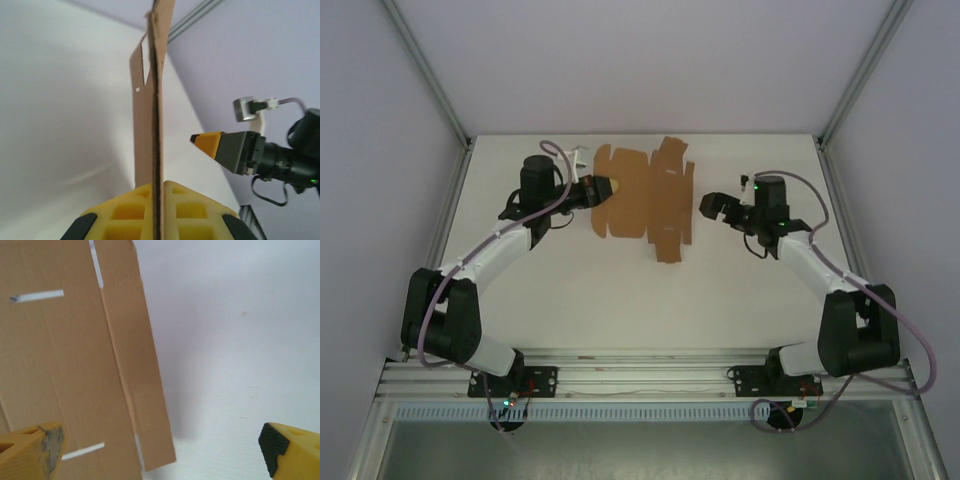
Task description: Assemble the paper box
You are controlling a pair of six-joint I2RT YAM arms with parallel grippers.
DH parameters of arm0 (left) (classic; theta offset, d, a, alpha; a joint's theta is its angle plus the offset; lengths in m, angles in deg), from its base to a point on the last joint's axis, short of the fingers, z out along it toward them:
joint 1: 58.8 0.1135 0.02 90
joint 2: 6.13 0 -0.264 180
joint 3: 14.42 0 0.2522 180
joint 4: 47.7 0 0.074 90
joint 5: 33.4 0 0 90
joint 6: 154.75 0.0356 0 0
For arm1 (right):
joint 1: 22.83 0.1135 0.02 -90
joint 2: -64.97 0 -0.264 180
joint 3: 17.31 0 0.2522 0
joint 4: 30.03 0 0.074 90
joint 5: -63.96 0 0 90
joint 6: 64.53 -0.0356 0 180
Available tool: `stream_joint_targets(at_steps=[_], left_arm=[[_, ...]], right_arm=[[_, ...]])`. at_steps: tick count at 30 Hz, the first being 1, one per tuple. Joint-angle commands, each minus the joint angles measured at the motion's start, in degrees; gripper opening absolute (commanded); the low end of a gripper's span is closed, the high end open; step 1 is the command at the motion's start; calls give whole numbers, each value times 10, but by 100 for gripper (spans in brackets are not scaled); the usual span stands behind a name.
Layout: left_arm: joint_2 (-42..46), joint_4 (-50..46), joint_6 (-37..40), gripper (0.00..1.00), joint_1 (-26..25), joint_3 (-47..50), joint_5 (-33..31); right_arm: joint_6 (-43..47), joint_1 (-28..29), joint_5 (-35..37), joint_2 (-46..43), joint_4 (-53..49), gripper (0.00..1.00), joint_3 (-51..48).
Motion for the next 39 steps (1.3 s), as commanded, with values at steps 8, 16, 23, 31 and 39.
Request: stream_joint_targets(at_steps=[8,16,23,31,39], left_arm=[[0,265,-175,0,3,-19,107],[20,205,-133,0,3,-20,96],[38,174,-103,0,3,-5,73],[57,74,-38,13,5,-1,13],[125,-221,72,100,5,57,-387]], right_arm=[[-35,-73,-285,-21,122,90,-18],[-45,-79,-307,-32,165,57,-20],[-52,-81,-323,-35,209,23,-23],[30,-78,-294,-44,127,0,-10],[233,-13,-132,-13,-79,0,25]])
